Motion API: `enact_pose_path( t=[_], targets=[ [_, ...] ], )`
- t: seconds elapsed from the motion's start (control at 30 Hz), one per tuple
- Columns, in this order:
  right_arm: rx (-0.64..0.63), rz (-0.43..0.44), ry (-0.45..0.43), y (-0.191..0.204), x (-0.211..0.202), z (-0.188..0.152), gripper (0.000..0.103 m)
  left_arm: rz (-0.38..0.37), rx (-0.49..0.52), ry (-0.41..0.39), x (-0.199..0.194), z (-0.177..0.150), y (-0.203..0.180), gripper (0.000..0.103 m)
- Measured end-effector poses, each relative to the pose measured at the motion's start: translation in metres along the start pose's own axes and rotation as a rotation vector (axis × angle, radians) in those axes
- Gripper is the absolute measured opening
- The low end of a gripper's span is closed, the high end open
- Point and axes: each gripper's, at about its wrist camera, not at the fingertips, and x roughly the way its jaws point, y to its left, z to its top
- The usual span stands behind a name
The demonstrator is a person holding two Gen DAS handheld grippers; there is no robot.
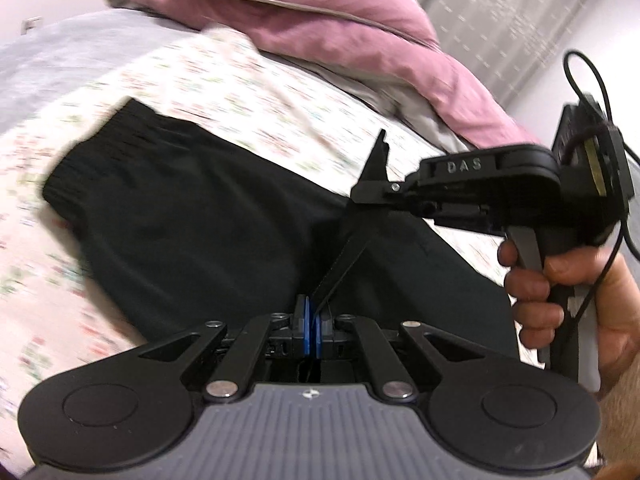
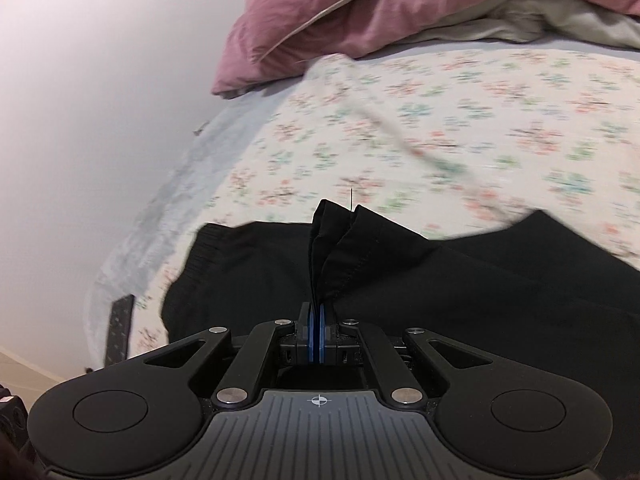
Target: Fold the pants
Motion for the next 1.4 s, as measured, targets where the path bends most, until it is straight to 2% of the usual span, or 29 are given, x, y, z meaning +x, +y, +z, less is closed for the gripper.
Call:
enact_pose_path(
  t=[0.4,0.57,0.7,0.77,0.83,0.9,0.97,1.0,1.03,1.07,1.13,1.2,1.4],
  targets=[
    [-0.011,0.091,0.0,0.07,0.089,0.025,0.001,0.121,-0.127,-0.096,-0.033,0.019,0.072,0.024],
    [0.001,0.125,-0.01,0.088,0.115,0.03,0.001,0.168,-0.219,-0.158,-0.036,0.02,0.091,0.024],
    [0.007,0.131,-0.017,0.097,0.131,0.033,0.003,0.227,-0.253,-0.197,-0.035,0.017,0.099,0.024],
    [0.021,0.14,-0.02,0.099,0.136,0.034,0.012,0.246,-0.264,-0.202,-0.034,0.013,0.101,0.025],
    [0.028,0.139,-0.033,0.101,0.136,0.035,0.012,0.258,-0.269,-0.208,-0.034,0.012,0.102,0.027],
    [0.035,0.152,-0.027,0.1,0.133,0.036,0.018,0.297,-0.255,-0.219,-0.034,0.013,0.099,0.036],
    [0.045,0.16,-0.027,0.097,0.126,0.036,0.031,0.321,-0.234,-0.229,-0.032,0.017,0.096,0.042],
    [0.046,0.161,-0.03,0.095,0.12,0.036,0.033,0.328,-0.228,-0.229,-0.032,0.018,0.095,0.046],
    [0.046,0.161,-0.034,0.093,0.116,0.037,0.04,0.331,-0.227,-0.23,-0.035,0.019,0.093,0.054],
    [0.046,0.165,-0.039,0.089,0.11,0.037,0.049,0.331,-0.227,-0.231,-0.037,0.02,0.091,0.06],
    [0.051,0.166,-0.048,0.082,0.096,0.037,0.056,0.333,-0.217,-0.235,-0.04,0.021,0.086,0.067],
    [0.051,0.161,-0.049,0.074,0.082,0.036,0.059,0.328,-0.19,-0.225,-0.043,0.02,0.077,0.072],
    [0.051,0.079,-0.055,0.036,0.019,0.025,0.073,0.286,-0.127,-0.162,-0.041,0.007,0.04,0.086]
  ],
)
